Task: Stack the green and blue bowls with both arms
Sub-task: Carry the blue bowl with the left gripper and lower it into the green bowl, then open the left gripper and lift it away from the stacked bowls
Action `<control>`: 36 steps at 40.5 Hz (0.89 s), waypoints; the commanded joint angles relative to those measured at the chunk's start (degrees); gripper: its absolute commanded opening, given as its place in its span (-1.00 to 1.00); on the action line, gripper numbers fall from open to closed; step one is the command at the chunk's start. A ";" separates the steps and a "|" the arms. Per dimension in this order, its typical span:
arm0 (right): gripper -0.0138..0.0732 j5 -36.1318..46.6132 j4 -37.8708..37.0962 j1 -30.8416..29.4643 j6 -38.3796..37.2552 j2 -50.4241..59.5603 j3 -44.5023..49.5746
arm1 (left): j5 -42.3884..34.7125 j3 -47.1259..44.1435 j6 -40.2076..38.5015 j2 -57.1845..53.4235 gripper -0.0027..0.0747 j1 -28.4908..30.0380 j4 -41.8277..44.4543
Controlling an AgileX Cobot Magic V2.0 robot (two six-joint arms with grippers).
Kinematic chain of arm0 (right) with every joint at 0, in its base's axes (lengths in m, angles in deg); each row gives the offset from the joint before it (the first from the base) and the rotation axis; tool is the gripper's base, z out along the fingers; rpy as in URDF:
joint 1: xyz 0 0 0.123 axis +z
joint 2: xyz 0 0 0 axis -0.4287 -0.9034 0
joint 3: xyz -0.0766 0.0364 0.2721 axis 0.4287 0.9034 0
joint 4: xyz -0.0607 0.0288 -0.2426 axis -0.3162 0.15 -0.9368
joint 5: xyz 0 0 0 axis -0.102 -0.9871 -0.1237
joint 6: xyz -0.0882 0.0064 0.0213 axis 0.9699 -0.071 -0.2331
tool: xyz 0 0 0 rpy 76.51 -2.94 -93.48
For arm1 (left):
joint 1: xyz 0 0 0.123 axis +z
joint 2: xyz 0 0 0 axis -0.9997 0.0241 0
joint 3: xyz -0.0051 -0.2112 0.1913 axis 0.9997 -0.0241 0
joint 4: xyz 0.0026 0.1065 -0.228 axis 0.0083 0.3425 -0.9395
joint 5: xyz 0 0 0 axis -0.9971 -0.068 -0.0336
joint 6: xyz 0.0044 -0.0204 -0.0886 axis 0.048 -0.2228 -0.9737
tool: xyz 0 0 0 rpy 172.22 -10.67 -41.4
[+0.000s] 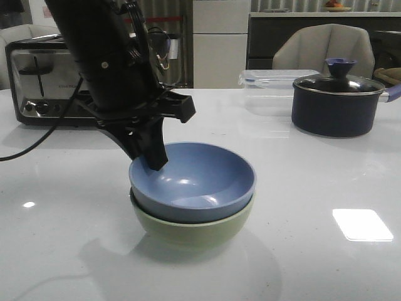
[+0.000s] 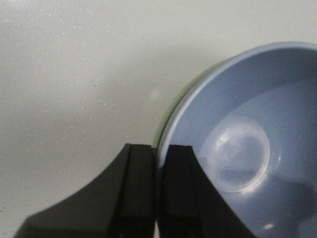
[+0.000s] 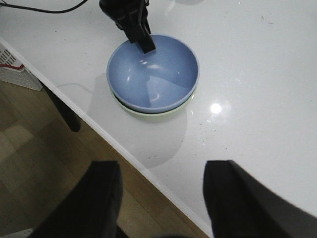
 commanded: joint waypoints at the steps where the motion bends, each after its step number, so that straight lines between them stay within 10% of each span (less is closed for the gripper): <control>1: 0.42 3.76 0.47 0.02 0.61 0.06 -1.53 | -1.77 1.86 -0.59 -2.74 -0.62 -0.42 -1.33; 13: 0.42 3.76 0.47 0.02 0.61 0.06 -1.53 | -1.53 1.86 -0.59 -2.86 0.02 -0.42 -3.27; 36: 0.42 3.76 0.47 0.02 0.61 0.06 -1.53 | -0.99 -4.53 0.05 -31.26 0.03 -0.42 4.23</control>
